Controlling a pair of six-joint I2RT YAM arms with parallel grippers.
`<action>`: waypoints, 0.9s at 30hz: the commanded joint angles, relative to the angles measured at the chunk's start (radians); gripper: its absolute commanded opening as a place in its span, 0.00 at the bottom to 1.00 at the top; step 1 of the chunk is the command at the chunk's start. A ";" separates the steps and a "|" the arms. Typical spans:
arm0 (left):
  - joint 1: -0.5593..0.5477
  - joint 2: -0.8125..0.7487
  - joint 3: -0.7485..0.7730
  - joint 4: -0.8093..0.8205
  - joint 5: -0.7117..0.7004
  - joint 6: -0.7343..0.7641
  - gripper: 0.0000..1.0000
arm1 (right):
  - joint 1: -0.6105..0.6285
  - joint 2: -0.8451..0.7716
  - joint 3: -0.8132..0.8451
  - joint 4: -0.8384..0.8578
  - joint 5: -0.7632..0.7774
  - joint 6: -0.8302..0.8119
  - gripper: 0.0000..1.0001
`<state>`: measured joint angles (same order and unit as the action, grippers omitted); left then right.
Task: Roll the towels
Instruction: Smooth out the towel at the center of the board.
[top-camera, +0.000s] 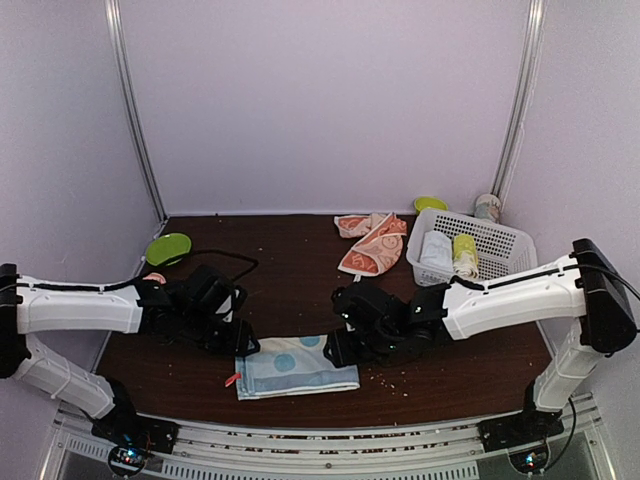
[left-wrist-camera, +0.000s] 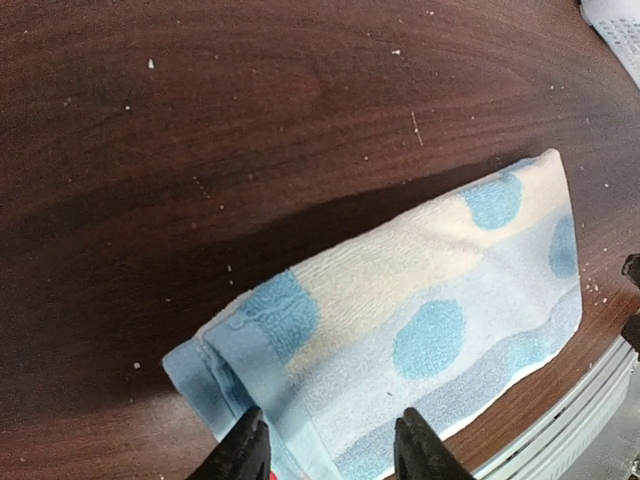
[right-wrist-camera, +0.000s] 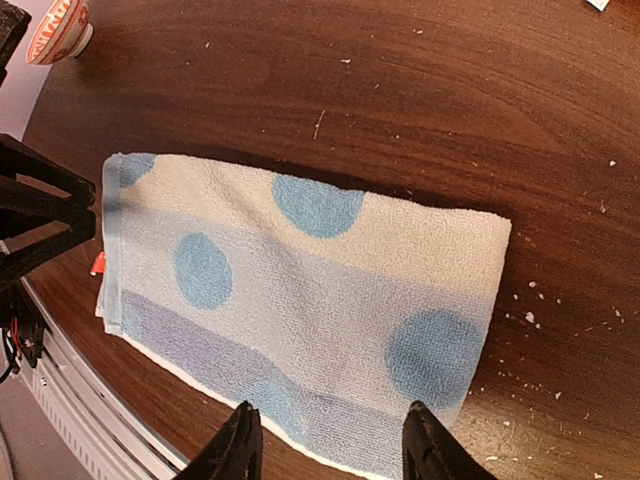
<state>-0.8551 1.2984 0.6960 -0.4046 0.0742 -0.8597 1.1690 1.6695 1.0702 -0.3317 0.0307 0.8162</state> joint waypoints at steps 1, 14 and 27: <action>-0.006 0.049 0.000 0.071 0.021 -0.029 0.43 | -0.016 -0.046 -0.022 0.026 0.012 -0.003 0.49; -0.008 0.038 -0.026 0.045 -0.008 -0.044 0.47 | -0.020 -0.055 -0.023 0.022 0.010 0.002 0.51; -0.016 0.053 -0.042 0.072 0.001 -0.057 0.48 | -0.020 -0.049 -0.022 0.023 0.007 0.005 0.52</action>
<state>-0.8635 1.3239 0.6590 -0.3679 0.0780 -0.9108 1.1530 1.6371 1.0554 -0.3183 0.0307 0.8162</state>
